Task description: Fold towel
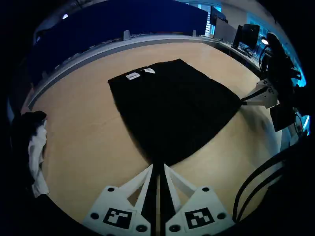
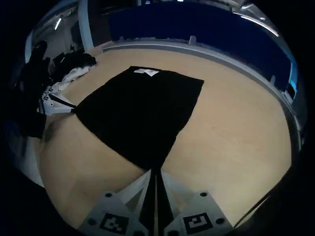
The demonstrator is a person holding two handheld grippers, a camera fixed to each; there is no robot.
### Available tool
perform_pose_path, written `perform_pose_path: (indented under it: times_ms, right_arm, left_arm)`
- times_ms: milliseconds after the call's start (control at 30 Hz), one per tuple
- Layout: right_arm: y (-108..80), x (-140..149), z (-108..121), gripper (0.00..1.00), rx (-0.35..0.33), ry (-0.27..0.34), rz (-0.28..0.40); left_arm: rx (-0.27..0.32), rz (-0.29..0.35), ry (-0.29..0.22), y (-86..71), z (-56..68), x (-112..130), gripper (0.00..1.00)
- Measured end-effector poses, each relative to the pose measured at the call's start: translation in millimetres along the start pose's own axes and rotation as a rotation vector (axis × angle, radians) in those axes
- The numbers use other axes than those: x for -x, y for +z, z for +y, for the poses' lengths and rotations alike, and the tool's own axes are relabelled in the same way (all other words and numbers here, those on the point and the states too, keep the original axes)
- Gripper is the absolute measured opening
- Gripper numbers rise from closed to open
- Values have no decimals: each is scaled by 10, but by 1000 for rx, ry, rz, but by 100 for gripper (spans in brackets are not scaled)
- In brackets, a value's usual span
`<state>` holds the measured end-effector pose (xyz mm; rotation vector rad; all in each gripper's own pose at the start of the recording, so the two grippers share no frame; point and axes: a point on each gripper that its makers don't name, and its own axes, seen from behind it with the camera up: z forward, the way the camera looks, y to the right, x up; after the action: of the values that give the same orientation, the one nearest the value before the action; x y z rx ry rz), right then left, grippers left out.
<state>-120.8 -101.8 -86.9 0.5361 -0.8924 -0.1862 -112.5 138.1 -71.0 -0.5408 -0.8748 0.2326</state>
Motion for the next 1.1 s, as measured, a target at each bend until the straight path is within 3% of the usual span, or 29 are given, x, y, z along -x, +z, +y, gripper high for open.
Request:
perform_pose_path:
  times_ms: [367, 867, 1100]
  right_arm:
    - [-275, -110, -47, 2, -24, -10, 15]
    - [-703, 113, -302, 2, -53, 6, -14]
    - [-868, 235, -389, 2, -62, 14, -29]
  left_arm:
    - [17, 19, -34, -224, 100, -101, 5]
    - [54, -14, -109, -579, 454, 154, 5]
    - [66, -29, -127, -749, 562, 270, 5]
